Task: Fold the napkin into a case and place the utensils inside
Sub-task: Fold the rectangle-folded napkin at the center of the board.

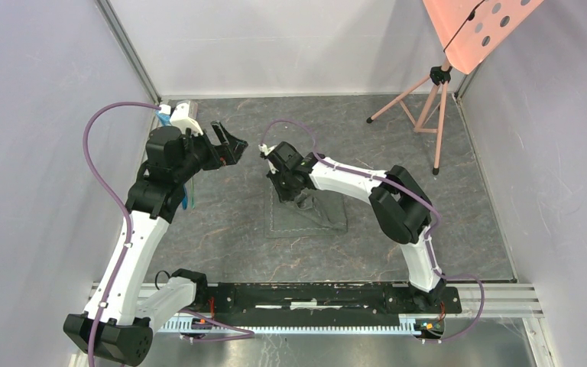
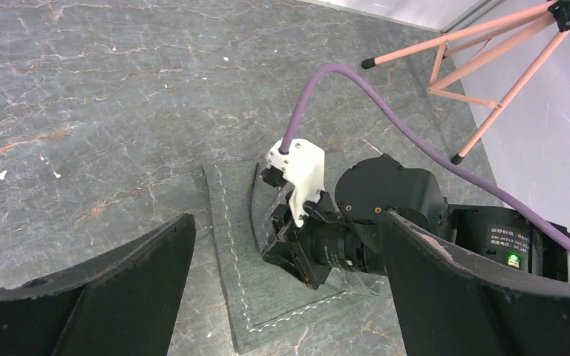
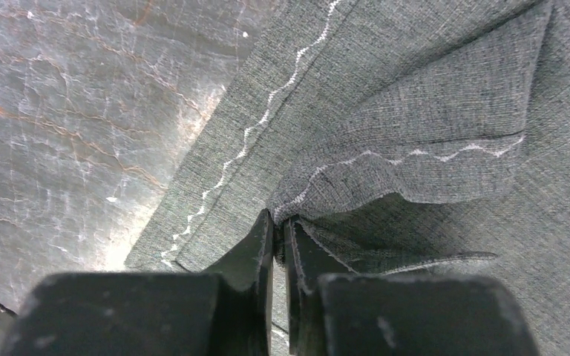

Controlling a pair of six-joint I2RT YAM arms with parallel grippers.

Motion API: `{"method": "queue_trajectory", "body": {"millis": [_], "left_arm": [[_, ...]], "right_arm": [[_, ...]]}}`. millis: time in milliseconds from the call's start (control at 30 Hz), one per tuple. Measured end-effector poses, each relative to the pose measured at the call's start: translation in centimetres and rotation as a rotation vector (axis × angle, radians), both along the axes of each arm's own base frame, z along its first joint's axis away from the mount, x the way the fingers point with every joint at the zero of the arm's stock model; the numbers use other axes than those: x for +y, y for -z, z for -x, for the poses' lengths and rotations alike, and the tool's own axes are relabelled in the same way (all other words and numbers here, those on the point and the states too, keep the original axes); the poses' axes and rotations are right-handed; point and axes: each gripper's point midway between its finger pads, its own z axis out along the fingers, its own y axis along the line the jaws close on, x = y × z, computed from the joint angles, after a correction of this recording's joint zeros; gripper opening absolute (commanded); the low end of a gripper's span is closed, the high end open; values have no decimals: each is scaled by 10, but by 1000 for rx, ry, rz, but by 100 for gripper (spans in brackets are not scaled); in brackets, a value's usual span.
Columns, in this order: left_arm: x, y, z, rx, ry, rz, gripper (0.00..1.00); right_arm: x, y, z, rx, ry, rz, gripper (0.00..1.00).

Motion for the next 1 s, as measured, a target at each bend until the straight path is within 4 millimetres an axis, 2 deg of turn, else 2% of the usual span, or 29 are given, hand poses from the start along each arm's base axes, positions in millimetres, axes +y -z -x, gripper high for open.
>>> {"method": "queue_trajectory", "body": {"millis": [100, 200, 300, 367, 467, 567, 667, 733, 1000], "left_arm": [[0, 0, 0, 0, 0, 0, 100], [0, 0, 0, 0, 0, 0, 100], [0, 1, -1, 2, 0, -1, 100], [0, 2, -1, 6, 1, -2, 100], [0, 3, -2, 10, 1, -3, 100], [-1, 5, -3, 15, 1, -4, 100], [-1, 6, -4, 21, 1, -5, 100], [-1, 8, -5, 25, 1, -6, 100], [-2, 9, -5, 30, 5, -6, 100]], "right_arm": [[5, 0, 2, 19, -3, -24, 48], [17, -8, 5, 30, -31, -88, 68], [21, -27, 7, 20, -54, -165, 75], [14, -46, 10, 8, -63, -216, 77], [-12, -78, -2, -38, -26, -305, 79], [-39, -88, -23, -67, 35, -374, 81], [-60, -78, -46, -65, 97, -389, 86], [-65, -68, -53, -58, 109, -392, 87], [-65, -25, -36, 22, 42, -411, 89]]}}
